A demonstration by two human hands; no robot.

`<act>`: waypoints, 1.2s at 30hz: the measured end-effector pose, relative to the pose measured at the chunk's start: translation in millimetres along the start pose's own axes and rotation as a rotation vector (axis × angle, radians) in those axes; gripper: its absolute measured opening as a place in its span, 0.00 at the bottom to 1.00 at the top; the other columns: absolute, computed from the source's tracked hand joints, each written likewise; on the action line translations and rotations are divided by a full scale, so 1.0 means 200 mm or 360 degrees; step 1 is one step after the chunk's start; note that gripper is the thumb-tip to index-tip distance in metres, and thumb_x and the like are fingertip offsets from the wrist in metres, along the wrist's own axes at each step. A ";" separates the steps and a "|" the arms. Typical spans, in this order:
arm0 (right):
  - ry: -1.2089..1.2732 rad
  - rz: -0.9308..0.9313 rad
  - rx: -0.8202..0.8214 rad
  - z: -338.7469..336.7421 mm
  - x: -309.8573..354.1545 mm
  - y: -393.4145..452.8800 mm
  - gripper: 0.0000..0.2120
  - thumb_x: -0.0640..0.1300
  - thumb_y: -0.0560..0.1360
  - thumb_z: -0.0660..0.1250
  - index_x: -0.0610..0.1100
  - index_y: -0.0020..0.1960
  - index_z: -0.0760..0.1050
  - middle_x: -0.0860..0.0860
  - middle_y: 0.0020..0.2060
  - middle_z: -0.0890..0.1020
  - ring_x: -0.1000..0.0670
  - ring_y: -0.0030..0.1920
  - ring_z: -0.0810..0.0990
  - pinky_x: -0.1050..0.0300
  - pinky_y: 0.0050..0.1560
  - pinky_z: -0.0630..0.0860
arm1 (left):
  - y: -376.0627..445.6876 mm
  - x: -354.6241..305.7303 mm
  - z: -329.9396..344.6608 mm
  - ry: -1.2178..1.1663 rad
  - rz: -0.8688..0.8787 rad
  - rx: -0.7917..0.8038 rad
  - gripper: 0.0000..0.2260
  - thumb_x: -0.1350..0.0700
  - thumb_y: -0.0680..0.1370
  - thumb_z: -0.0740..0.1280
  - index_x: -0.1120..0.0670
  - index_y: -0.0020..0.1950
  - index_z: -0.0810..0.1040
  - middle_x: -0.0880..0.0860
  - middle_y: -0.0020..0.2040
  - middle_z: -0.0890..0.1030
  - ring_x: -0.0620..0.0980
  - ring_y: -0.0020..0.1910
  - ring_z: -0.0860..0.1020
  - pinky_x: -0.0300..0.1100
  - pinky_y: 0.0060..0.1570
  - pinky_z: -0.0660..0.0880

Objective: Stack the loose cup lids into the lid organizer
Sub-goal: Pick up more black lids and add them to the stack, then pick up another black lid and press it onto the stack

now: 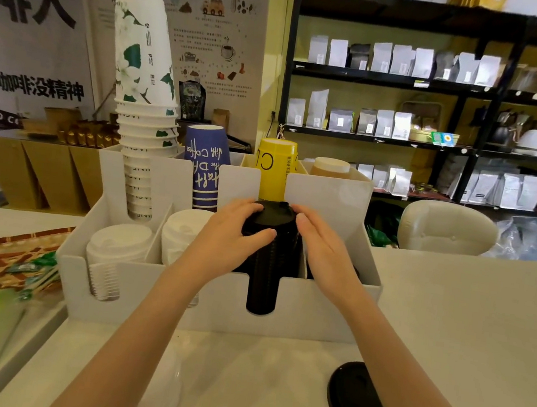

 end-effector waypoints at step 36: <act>-0.0430 0.0613 -0.0370 -0.52 -0.25 -0.80 0.16 0.48 0.77 0.55 0.48 0.62 0.72 0.50 0.59 0.77 0.49 0.60 0.74 0.52 0.62 0.70 | -0.51 -0.29 0.77 0.0114 0.0030 0.0866 0.32 0.40 0.72 0.62 0.54 0.70 0.60 0.54 0.71 0.65 0.52 0.69 0.65 0.45 0.66 0.63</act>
Point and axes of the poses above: each hand's wrist, its own y-axis towards the middle knuckle, its own z-axis out of the palm, x = y × z, the point moved 10 cm from there along y, towards the middle knuckle
